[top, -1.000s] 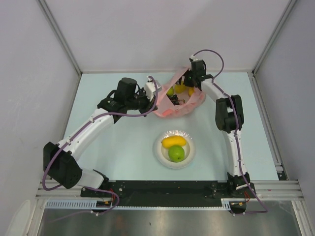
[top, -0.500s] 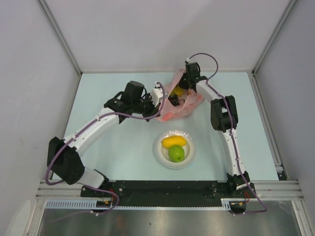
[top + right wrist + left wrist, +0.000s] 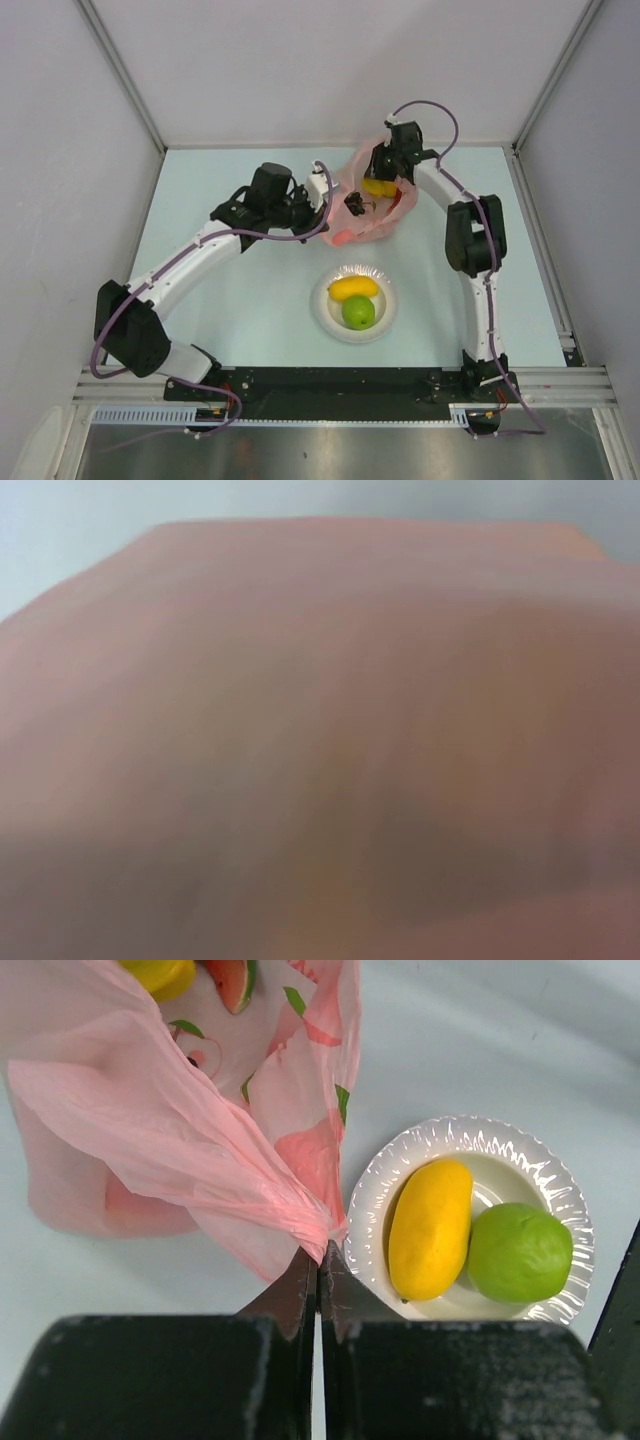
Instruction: Take the fake fruits out of the plastic bag
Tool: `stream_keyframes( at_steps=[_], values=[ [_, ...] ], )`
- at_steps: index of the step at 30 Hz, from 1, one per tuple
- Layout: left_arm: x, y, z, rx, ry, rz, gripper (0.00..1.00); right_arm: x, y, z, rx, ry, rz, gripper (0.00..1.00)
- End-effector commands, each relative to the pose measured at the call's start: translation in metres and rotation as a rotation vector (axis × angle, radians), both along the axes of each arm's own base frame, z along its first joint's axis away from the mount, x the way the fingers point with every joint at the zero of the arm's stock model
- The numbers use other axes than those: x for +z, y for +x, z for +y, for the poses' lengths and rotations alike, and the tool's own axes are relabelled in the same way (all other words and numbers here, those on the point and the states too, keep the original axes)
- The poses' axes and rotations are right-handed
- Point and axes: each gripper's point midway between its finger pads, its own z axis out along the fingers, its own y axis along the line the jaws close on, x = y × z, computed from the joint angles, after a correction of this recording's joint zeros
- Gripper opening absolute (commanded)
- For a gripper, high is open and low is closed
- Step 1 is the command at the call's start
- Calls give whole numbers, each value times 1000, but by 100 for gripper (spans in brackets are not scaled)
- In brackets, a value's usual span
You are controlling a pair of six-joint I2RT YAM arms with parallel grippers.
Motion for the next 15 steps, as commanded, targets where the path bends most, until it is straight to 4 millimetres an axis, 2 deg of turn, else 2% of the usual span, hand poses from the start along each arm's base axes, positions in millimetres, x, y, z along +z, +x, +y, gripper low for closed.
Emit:
stream_keyframes(
  at_steps=[1, 4, 5, 7, 8, 11, 12, 13, 14, 15],
  values=[
    [35, 4, -5, 40, -96, -62, 0, 89, -28, -1, 74, 56, -111, 24],
    [37, 5, -5, 62, -115, -56, 0, 94, -48, 3, 111, 90, -97, 24],
    [36, 6, -6, 70, -121, -52, 0, 110, -58, 10, 155, 128, -113, 23],
    [37, 7, -5, 102, -142, -32, 0, 120, -76, 24, 250, 188, -118, 23],
    [39, 10, -5, 119, -156, -35, 0, 134, -88, 31, 322, 206, -143, 23],
    [42, 15, -3, 178, -184, -15, 0, 146, -120, 42, 448, 201, -138, 22],
    [43, 18, -1, 194, -184, -17, 0, 155, -133, 40, 494, 168, -165, 21],
    [42, 19, -1, 200, -186, -13, 0, 146, -144, 38, 514, 151, -150, 21],
    [42, 21, -1, 206, -185, -15, 0, 149, -155, 36, 542, 149, -157, 21],
    [43, 22, -1, 208, -187, -17, 0, 162, -167, 31, 574, 124, -205, 21]
  ],
)
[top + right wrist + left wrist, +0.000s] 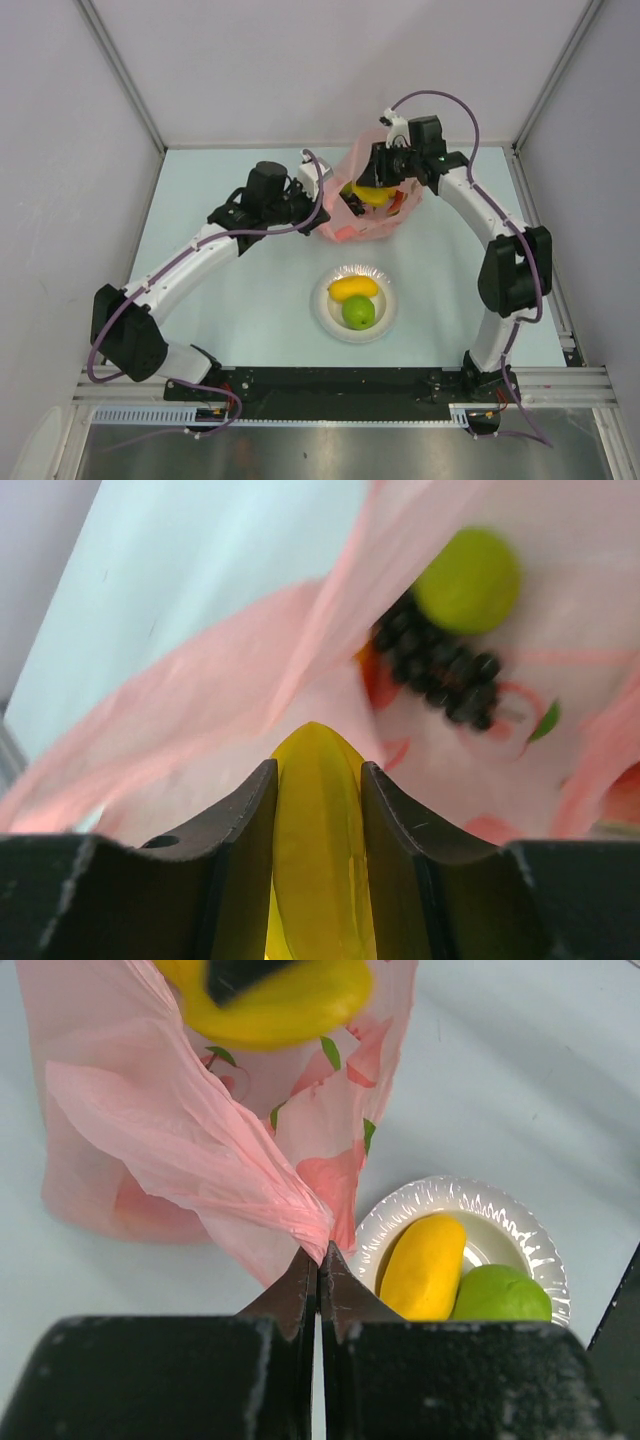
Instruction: Take the fake fruits out of the plastic bag
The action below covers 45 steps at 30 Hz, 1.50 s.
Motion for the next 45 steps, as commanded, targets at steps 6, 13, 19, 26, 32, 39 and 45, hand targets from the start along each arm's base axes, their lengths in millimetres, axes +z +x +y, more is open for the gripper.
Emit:
stream_keyframes(
  at_steps=[6, 13, 19, 26, 32, 39, 45],
  values=[
    [22, 12, 1, 67, -67, -28, 0, -6, -139, -31, 372, -189, -168, 19],
    [19, 17, 0, 71, -63, -18, 0, -59, -210, -48, 580, -309, -187, 17],
    [15, 12, 0, 61, -62, 0, 0, -97, -232, -36, 731, -352, -204, 17],
    [0, 7, 4, 53, -28, 12, 0, -127, -240, -4, 890, -357, -272, 17],
    [-4, 6, 4, 48, -16, 19, 0, -137, -250, -3, 985, -372, -287, 20],
    [-6, 9, -1, 38, -31, 34, 0, -141, -267, -2, 1076, -318, -278, 31],
    [-6, 11, -3, 41, -21, 50, 0, -145, -286, -1, 1164, -273, -255, 39]
  ],
)
